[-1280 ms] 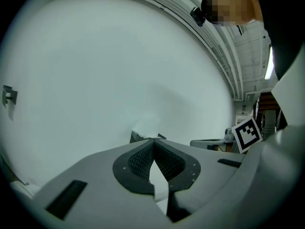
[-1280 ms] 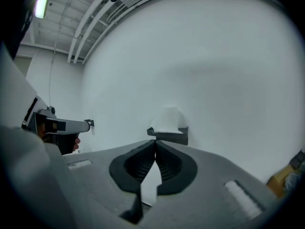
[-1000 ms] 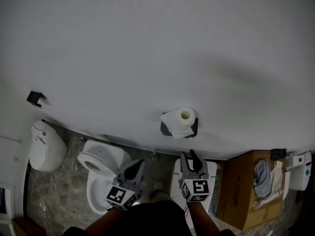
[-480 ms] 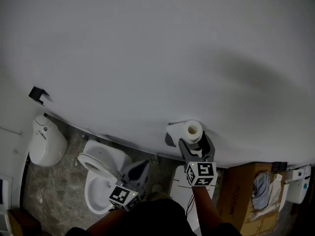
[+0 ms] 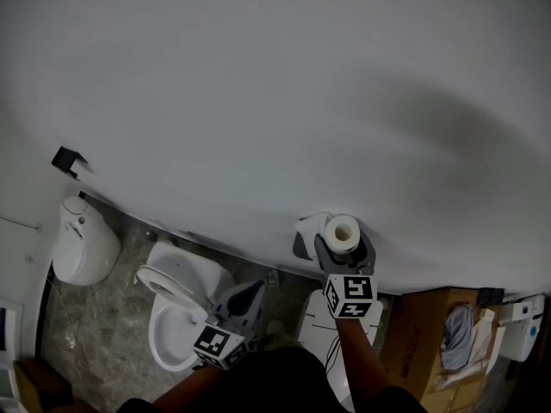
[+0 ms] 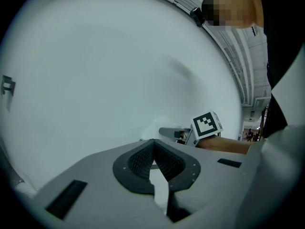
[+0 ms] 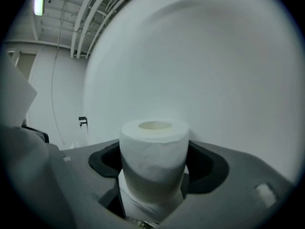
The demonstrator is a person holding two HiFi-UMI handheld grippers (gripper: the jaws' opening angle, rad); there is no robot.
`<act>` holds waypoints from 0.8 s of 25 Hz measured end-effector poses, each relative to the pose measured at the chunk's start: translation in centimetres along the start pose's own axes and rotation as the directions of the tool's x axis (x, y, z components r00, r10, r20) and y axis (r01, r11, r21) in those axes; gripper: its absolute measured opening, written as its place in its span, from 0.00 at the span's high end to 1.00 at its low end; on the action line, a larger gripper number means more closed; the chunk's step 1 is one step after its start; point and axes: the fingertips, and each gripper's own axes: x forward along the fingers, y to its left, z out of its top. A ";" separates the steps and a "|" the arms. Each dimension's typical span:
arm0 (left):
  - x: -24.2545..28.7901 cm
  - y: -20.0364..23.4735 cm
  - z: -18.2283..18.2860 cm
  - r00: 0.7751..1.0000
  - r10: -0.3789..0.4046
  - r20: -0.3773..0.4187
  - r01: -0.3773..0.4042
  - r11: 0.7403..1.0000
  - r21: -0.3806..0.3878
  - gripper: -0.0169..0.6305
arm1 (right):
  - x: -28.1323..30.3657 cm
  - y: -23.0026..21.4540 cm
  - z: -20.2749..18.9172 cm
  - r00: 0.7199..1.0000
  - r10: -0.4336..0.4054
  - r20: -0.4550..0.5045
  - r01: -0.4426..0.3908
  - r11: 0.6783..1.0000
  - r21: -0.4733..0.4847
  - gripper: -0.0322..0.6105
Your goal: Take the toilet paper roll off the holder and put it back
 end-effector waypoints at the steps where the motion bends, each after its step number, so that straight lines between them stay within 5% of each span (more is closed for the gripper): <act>1: 0.0 0.0 -0.2 1.000 0.000 -0.001 0.000 1.000 -0.002 0.95 | 0.1 0.0 -0.1 1.000 0.000 -0.003 0.000 1.000 -0.004 0.37; 10: -4.2 -0.9 -0.1 0.999 -0.004 0.033 0.004 1.000 0.008 0.95 | -3.7 1.0 3.0 0.996 -0.026 0.082 0.021 0.998 0.062 0.38; 14: -6.8 -0.8 1.3 0.994 -0.009 0.108 0.008 1.000 0.011 0.95 | -7.9 2.8 5.0 0.990 -0.041 0.137 0.032 0.997 0.070 0.38; 20: -11.0 -1.7 1.3 0.997 -0.021 0.077 0.021 1.000 0.001 0.95 | -15.2 6.7 4.3 0.987 -0.069 0.146 0.060 0.996 0.064 0.38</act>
